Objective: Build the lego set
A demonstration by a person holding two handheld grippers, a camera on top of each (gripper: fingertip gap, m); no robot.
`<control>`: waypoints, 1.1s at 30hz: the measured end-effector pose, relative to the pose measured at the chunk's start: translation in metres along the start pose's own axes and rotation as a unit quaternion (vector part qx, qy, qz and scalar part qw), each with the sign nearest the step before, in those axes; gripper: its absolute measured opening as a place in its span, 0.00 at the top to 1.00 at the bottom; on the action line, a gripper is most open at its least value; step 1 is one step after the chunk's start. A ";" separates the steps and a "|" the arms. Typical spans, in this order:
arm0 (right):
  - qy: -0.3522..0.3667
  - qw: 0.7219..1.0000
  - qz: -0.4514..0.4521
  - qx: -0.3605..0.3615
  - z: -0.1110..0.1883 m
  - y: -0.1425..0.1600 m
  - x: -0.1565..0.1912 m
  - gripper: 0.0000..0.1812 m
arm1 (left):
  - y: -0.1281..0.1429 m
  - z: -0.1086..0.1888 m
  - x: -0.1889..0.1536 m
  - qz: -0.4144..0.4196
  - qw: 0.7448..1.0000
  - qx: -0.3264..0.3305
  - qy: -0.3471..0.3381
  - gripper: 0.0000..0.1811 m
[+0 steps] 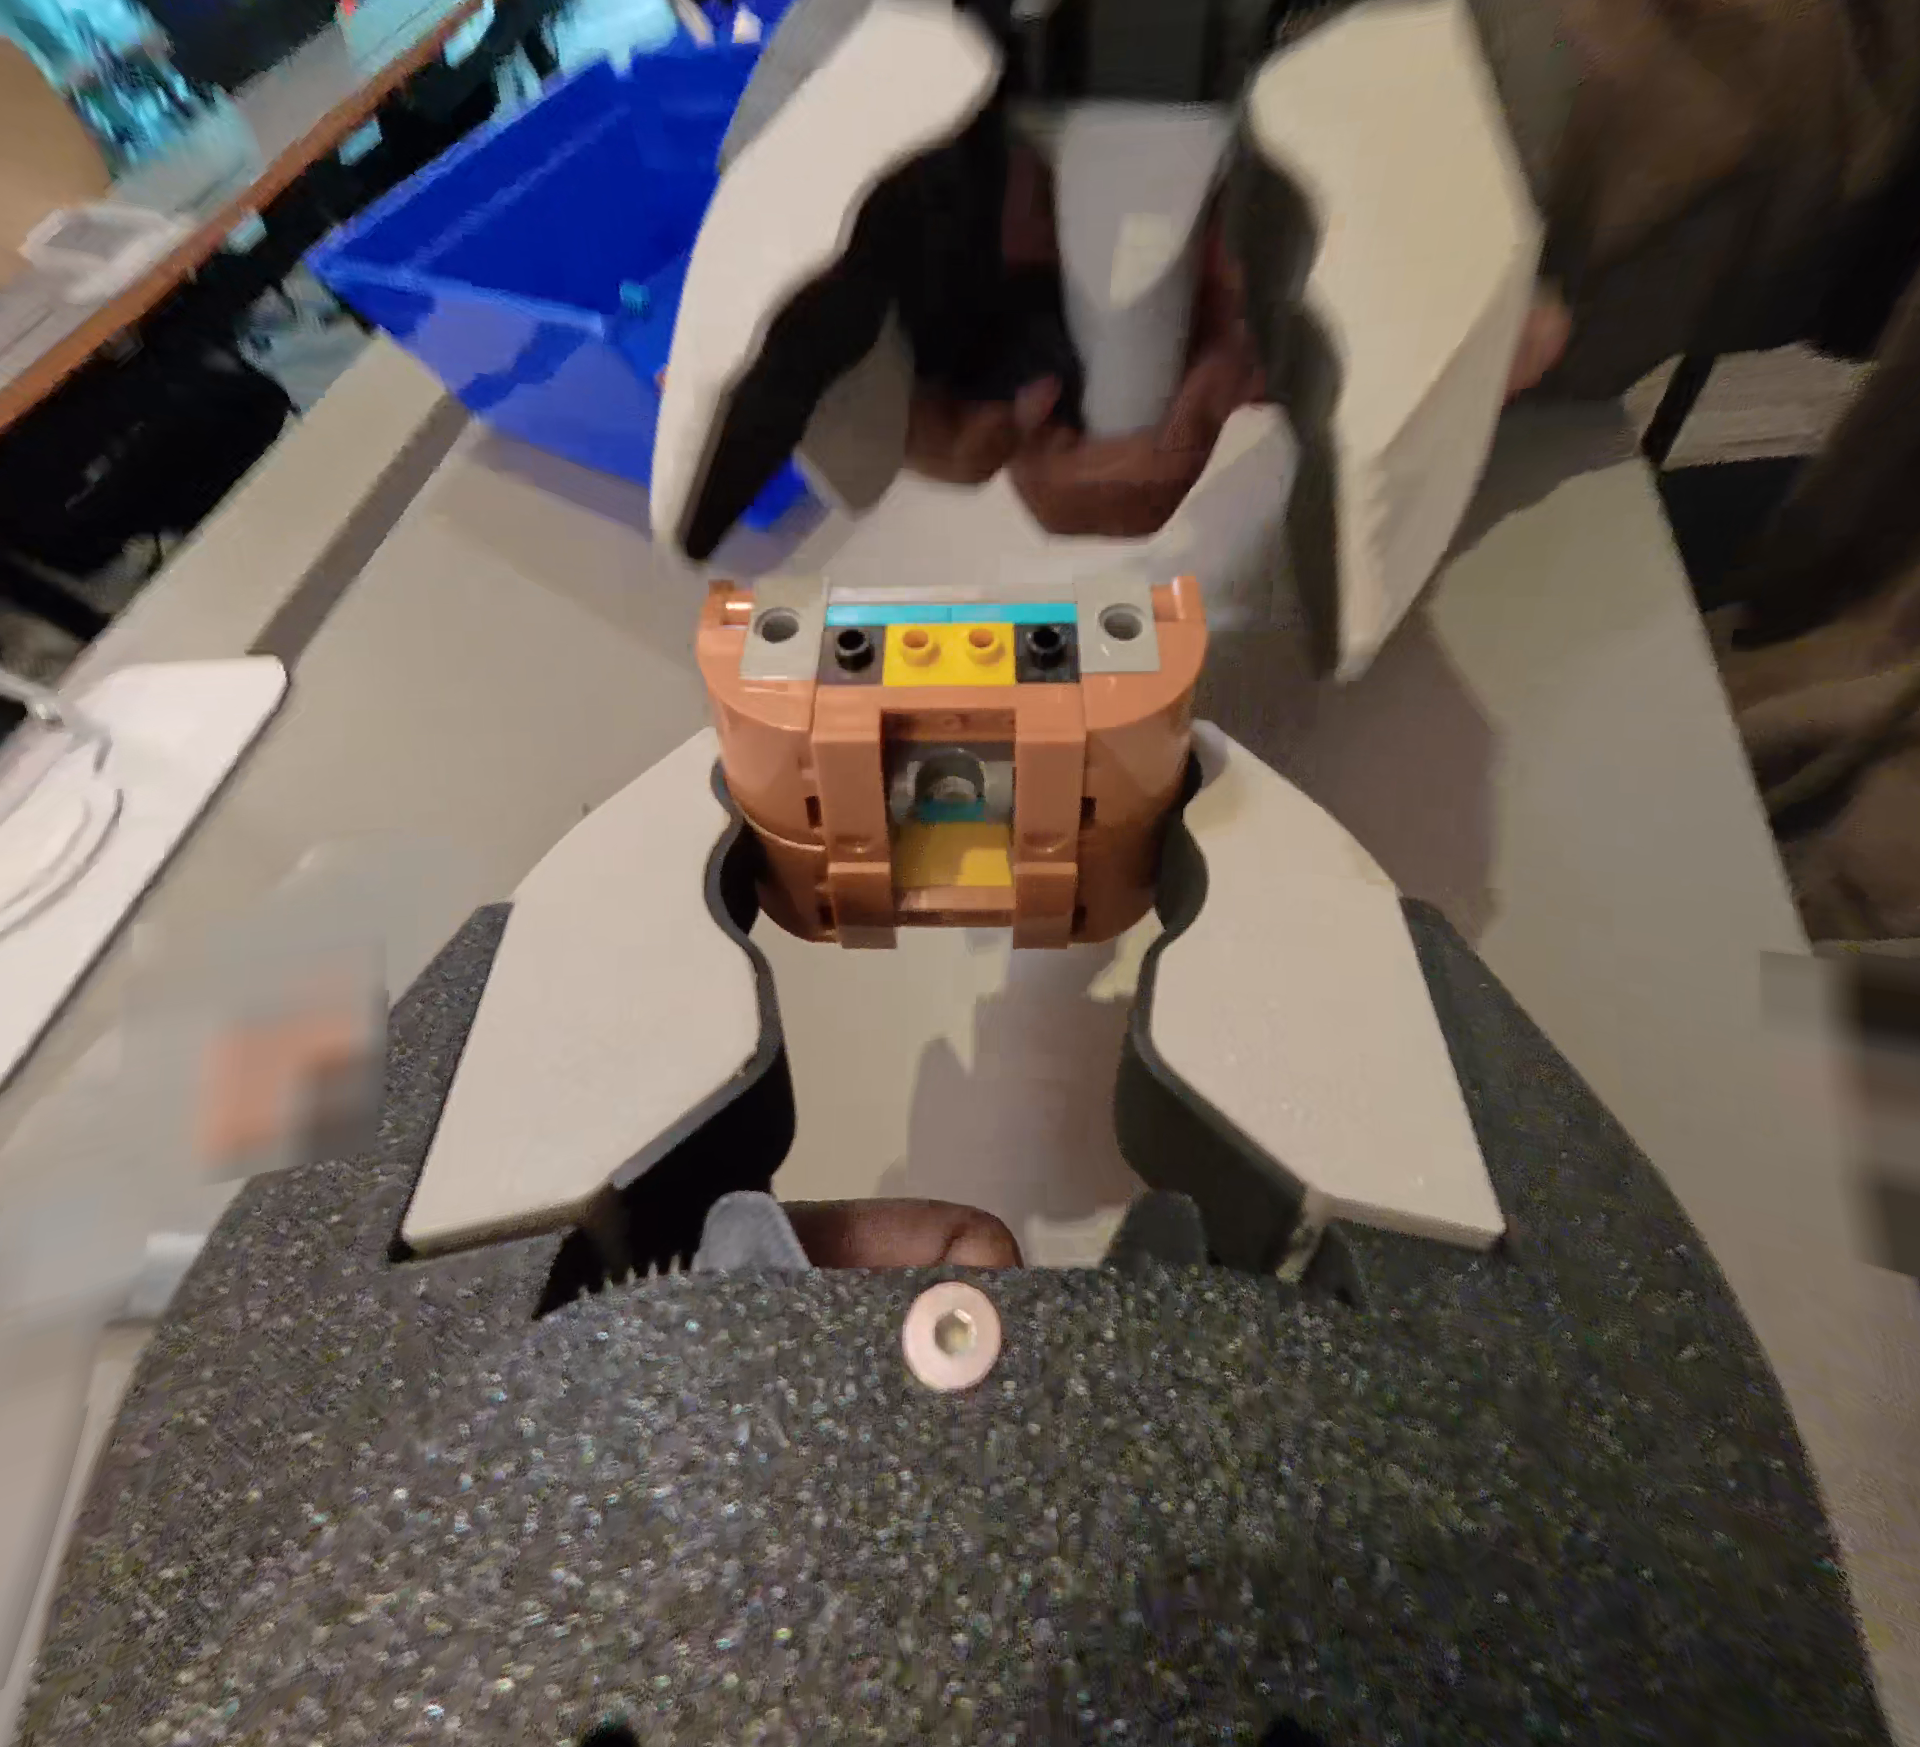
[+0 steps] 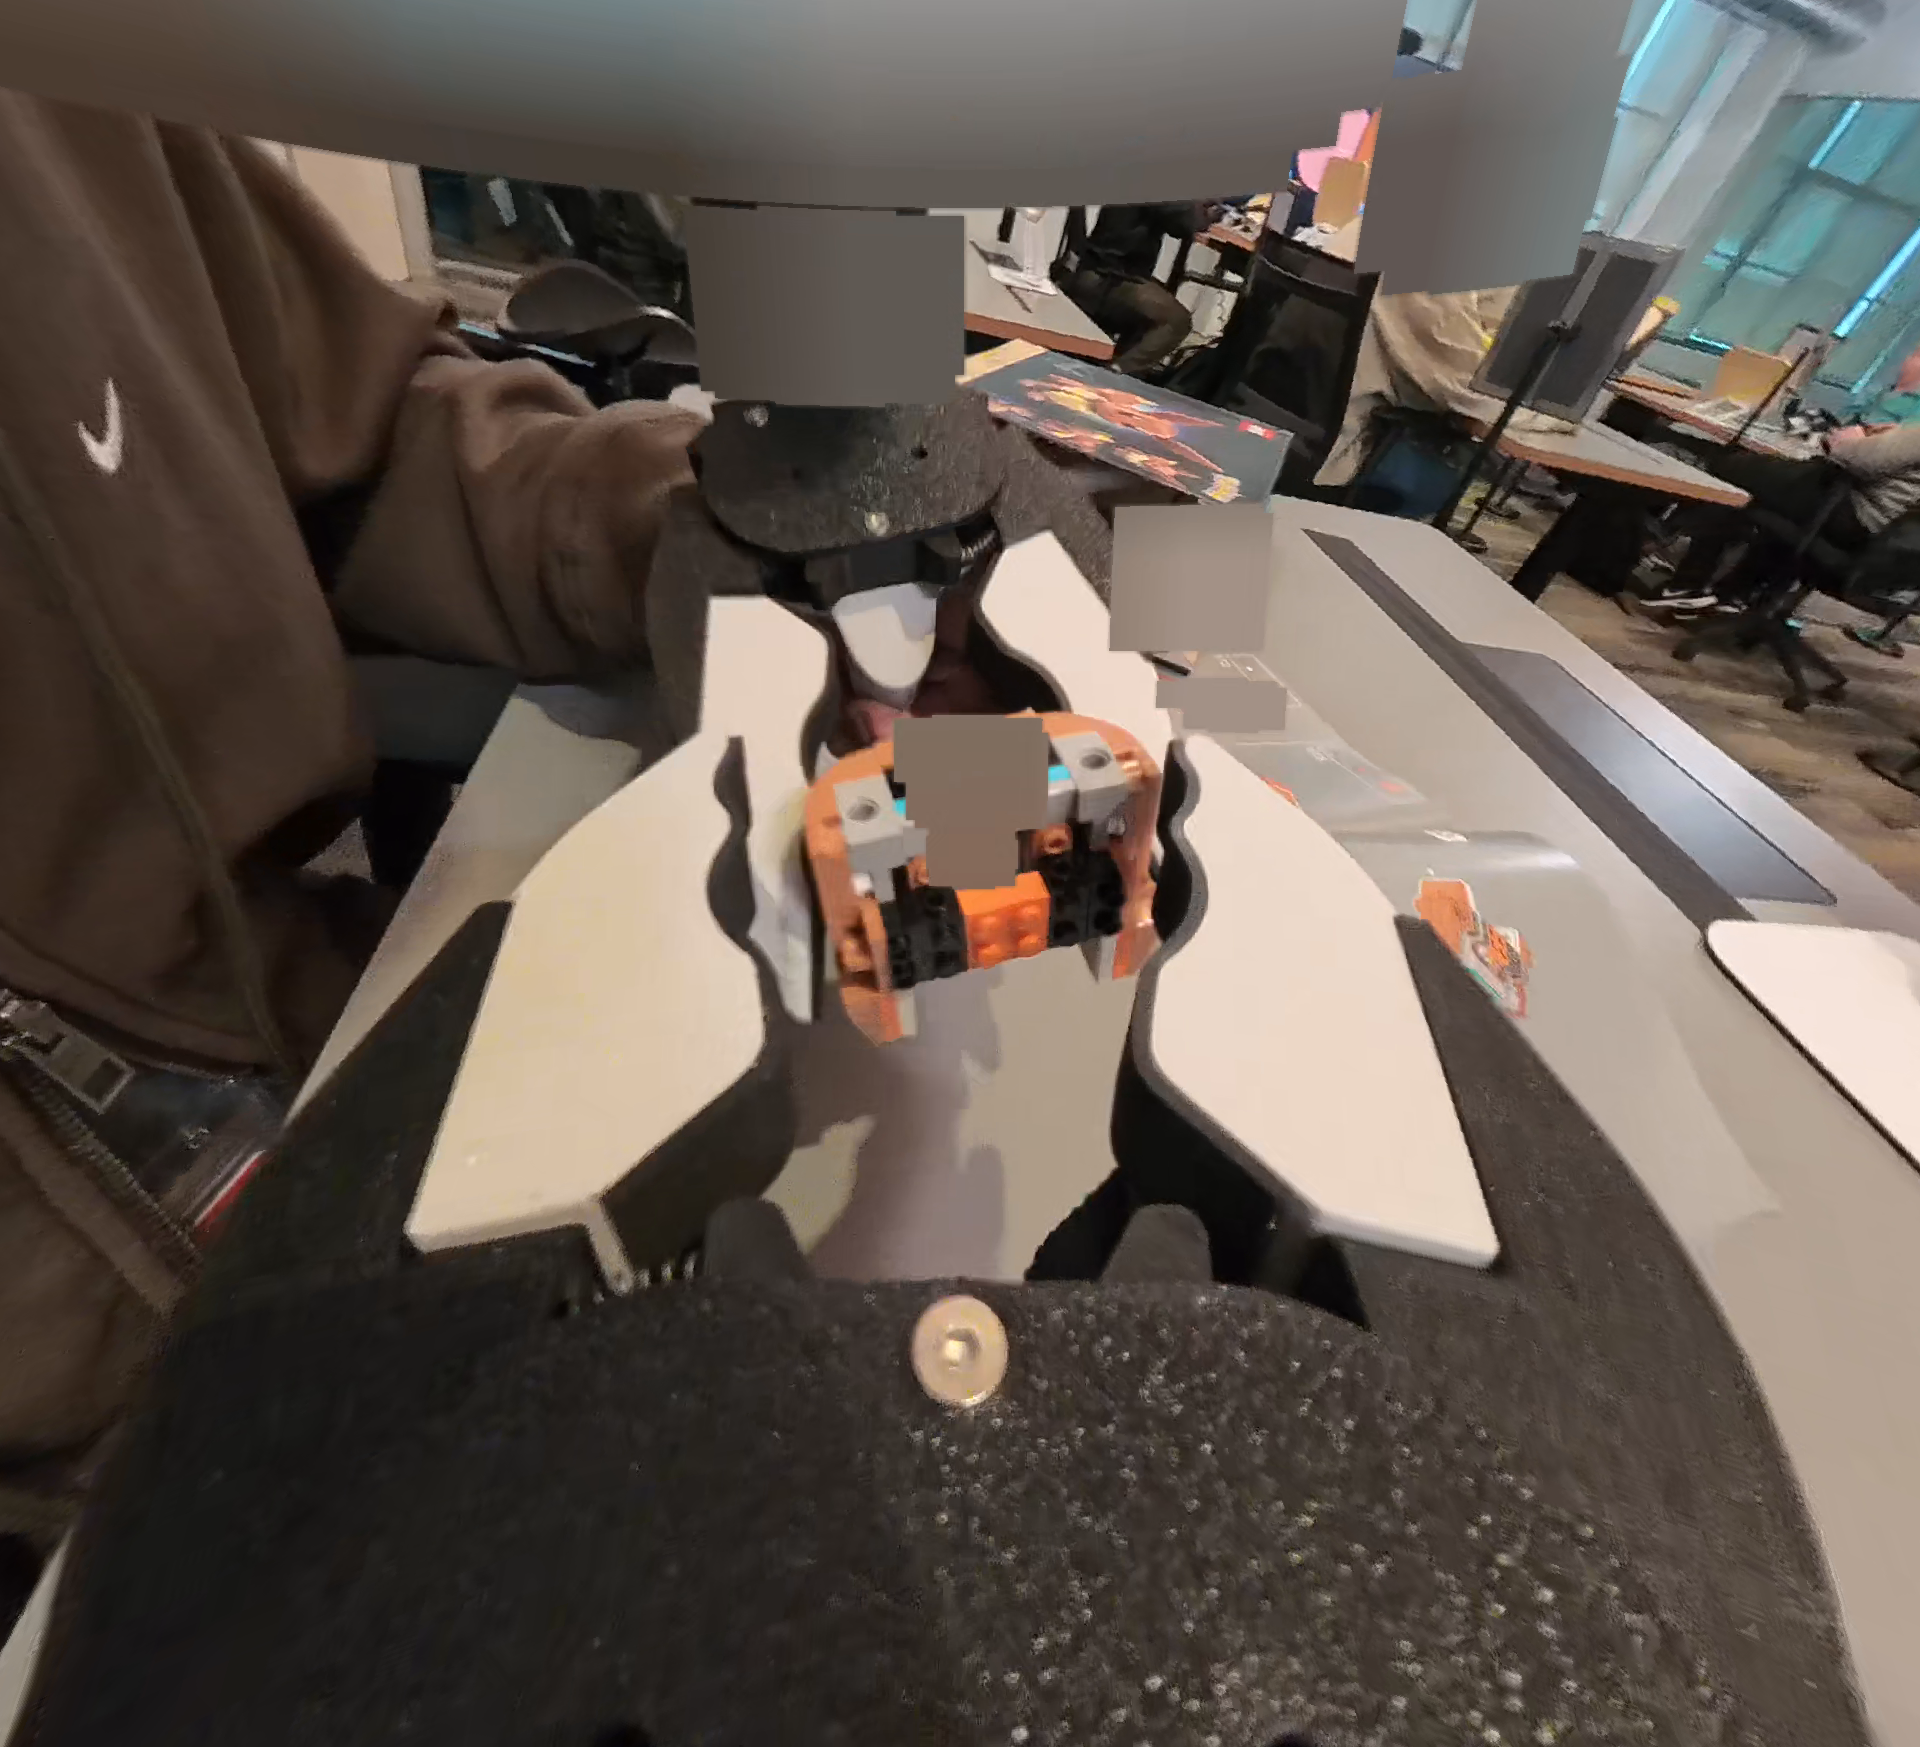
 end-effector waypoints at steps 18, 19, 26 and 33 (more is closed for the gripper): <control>0.047 0.995 -0.051 0.065 0.016 0.040 -0.019 0.62 | 0.073 -0.040 0.014 0.060 0.987 0.149 0.026 0.58; 0.046 0.995 -0.051 0.068 0.016 0.041 -0.019 0.62 | 0.075 -0.041 0.014 0.059 0.986 0.154 0.025 0.58; 0.041 0.995 -0.053 0.079 0.013 0.044 -0.017 0.61 | 0.081 -0.040 0.015 0.091 0.981 0.167 0.031 0.58; 0.044 0.993 -0.064 0.090 0.011 0.049 -0.018 0.61 | 0.087 -0.033 0.015 0.105 0.978 0.177 0.036 0.55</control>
Point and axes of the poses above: each gripper's, where its closed fingertips meet, z back along the fingers, y out of its underside, x = y × z across the jaws, the point moved 3 cm from there along z, back along the fingers, and after that the axes turned 4 degrees about x, right-handed, at the moved point
